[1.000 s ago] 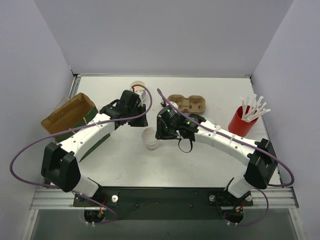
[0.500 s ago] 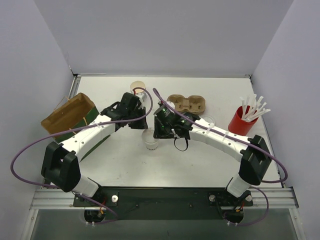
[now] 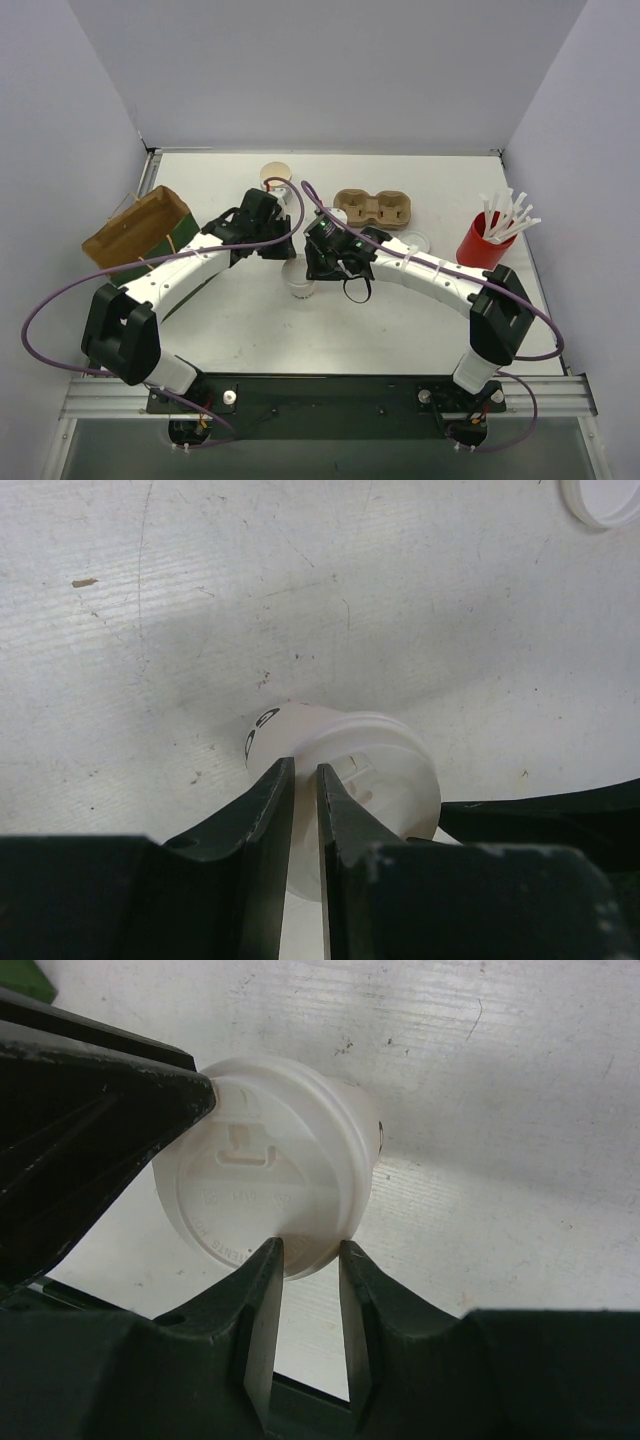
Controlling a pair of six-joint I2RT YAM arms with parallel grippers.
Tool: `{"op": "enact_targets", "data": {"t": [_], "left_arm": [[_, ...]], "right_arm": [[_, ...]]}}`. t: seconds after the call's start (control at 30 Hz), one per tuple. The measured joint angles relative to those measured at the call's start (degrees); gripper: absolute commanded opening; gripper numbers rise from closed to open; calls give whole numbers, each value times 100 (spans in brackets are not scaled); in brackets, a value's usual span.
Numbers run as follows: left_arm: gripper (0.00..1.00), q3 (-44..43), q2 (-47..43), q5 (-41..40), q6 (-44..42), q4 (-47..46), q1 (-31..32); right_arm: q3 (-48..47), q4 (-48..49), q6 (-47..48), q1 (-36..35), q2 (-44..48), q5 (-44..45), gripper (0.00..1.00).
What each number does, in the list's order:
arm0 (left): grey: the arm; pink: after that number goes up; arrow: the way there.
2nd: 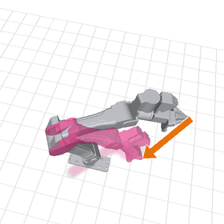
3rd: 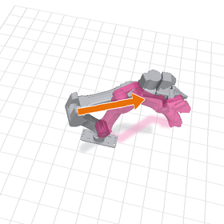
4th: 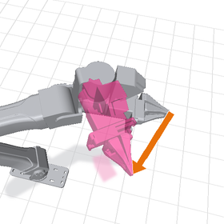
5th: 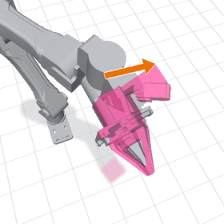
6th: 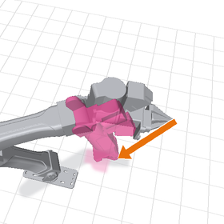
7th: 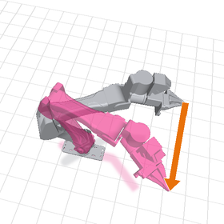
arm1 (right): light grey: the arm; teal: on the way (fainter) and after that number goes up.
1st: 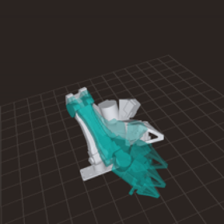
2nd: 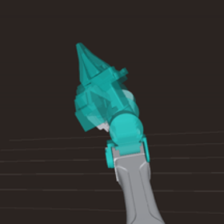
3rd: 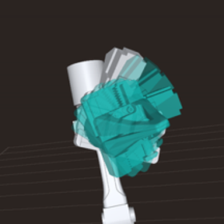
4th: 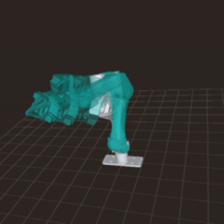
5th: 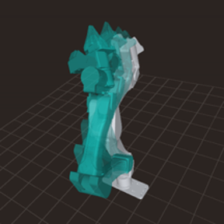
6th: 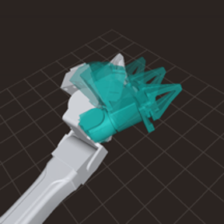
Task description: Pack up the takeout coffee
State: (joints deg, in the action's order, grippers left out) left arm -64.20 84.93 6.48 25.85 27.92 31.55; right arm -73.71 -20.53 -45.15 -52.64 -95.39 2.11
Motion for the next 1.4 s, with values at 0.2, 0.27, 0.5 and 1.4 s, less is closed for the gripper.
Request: {"op": "enact_targets", "data": {"t": [0.2,0.27,0.5,1.4], "left_arm": [[31,-251,2,7,-17,291,9],[35,-387,2,13,-22,367,17],[31,-732,-98,20,-13,601,17],[26,638,-977,-452,492,501,697]], "right_arm": [[0,-42,0,-4,28,-15,36],[0,-83,22,-9,48,-4,38],[-24,-195,345,92,420,15,37],[-496,238,1095,614,-448,-916,27]]}}
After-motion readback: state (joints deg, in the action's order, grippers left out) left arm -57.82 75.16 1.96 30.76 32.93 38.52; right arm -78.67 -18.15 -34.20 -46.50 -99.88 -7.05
